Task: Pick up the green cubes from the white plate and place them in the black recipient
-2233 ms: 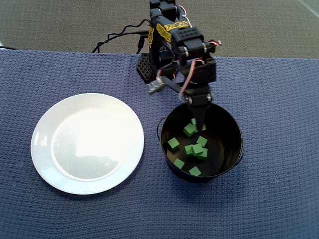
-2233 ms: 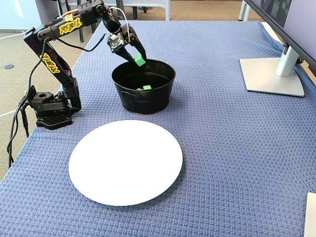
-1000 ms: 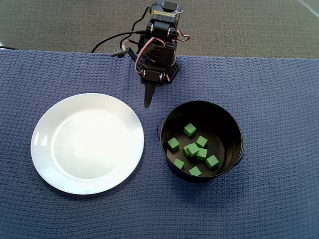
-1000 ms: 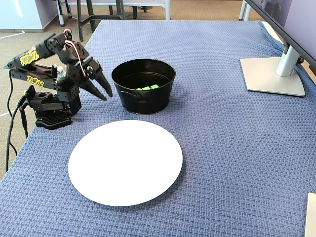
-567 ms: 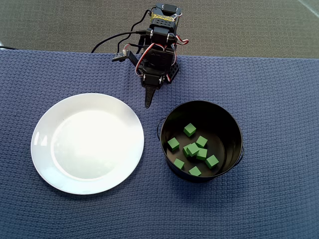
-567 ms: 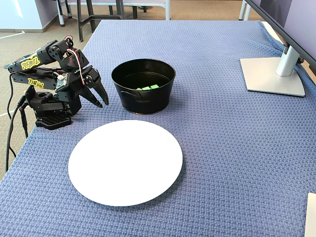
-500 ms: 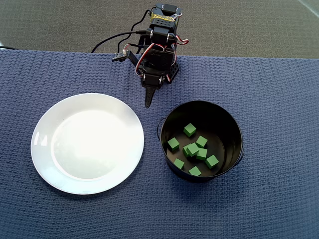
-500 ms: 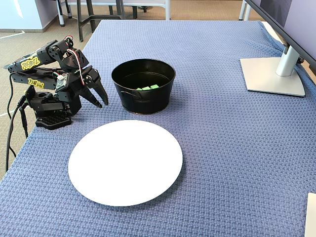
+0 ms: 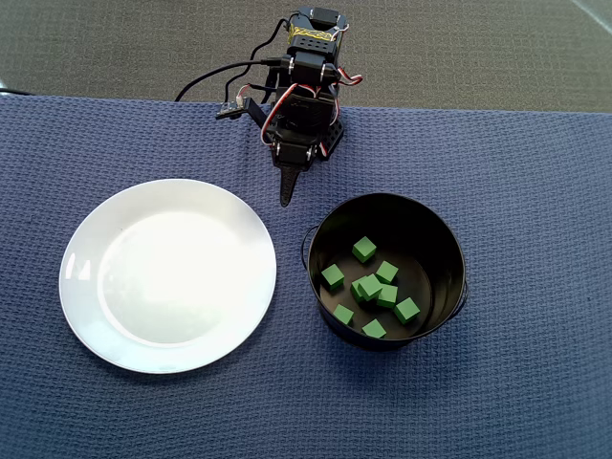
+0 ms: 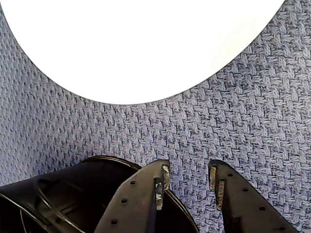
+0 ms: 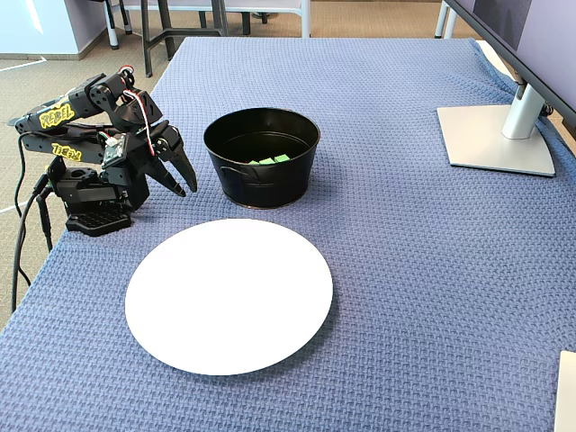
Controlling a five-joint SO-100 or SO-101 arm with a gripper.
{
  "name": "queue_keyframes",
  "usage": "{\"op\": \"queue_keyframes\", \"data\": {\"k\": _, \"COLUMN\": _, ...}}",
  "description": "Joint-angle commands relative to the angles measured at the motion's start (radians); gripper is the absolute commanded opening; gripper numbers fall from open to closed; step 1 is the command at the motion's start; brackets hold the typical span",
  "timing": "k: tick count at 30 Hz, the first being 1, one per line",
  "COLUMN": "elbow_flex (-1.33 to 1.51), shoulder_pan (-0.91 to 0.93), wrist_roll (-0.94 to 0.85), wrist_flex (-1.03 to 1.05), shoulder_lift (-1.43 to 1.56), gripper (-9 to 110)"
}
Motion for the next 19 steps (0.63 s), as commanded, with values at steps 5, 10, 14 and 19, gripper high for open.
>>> {"op": "queue_keyframes", "data": {"k": 5, "elbow_flex": -0.011, "shoulder_pan": -0.005, "wrist_roll": -0.005, "wrist_flex": 0.005, "shoulder_lift": 0.009, "gripper": 0}}
{"op": "queue_keyframes", "data": {"k": 10, "elbow_flex": -0.009, "shoulder_pan": -0.008, "wrist_roll": -0.008, "wrist_flex": 0.005, "shoulder_lift": 0.009, "gripper": 0}}
{"op": "queue_keyframes", "data": {"k": 14, "elbow_flex": -0.009, "shoulder_pan": -0.009, "wrist_roll": -0.011, "wrist_flex": 0.006, "shoulder_lift": 0.009, "gripper": 0}}
{"op": "queue_keyframes", "data": {"k": 19, "elbow_flex": -0.009, "shoulder_pan": -0.011, "wrist_roll": -0.014, "wrist_flex": 0.006, "shoulder_lift": 0.009, "gripper": 0}}
